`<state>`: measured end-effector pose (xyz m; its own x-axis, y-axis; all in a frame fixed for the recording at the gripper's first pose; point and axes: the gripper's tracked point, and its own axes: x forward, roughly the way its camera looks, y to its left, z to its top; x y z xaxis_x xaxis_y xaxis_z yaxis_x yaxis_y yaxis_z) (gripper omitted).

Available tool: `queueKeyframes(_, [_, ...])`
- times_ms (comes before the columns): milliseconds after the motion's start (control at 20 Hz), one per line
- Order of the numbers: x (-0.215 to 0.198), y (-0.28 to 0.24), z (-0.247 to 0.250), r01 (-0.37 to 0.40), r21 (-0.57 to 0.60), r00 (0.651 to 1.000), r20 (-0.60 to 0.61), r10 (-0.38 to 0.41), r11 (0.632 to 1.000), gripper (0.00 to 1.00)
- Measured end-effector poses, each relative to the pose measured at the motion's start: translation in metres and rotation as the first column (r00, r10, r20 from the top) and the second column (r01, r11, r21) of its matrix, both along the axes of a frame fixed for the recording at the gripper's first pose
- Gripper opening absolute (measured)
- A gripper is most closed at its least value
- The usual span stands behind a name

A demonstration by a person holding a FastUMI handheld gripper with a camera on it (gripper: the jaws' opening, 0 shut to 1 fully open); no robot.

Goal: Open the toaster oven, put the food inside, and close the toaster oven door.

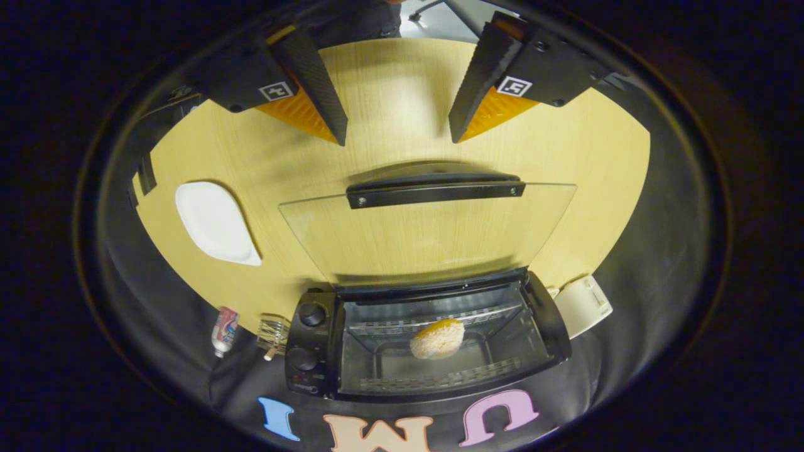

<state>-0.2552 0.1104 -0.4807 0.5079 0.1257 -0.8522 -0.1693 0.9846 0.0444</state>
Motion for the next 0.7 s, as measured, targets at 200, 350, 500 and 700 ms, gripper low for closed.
queueKeyframes(200, [0.012,0.006,-0.004,-0.034,-0.018,0.999,0.013,0.034,0.999,1.00])
queueKeyframes(350, [0.019,0.009,-0.005,-0.058,-0.023,0.998,0.008,0.058,0.998,0.99])
queueKeyframes(500, [0.021,0.008,0.004,-0.072,-0.031,0.997,0.038,0.073,0.997,1.00])
queueKeyframes(700, [0.028,0.011,0.033,-0.061,-0.004,0.993,0.101,0.061,0.998,1.00])
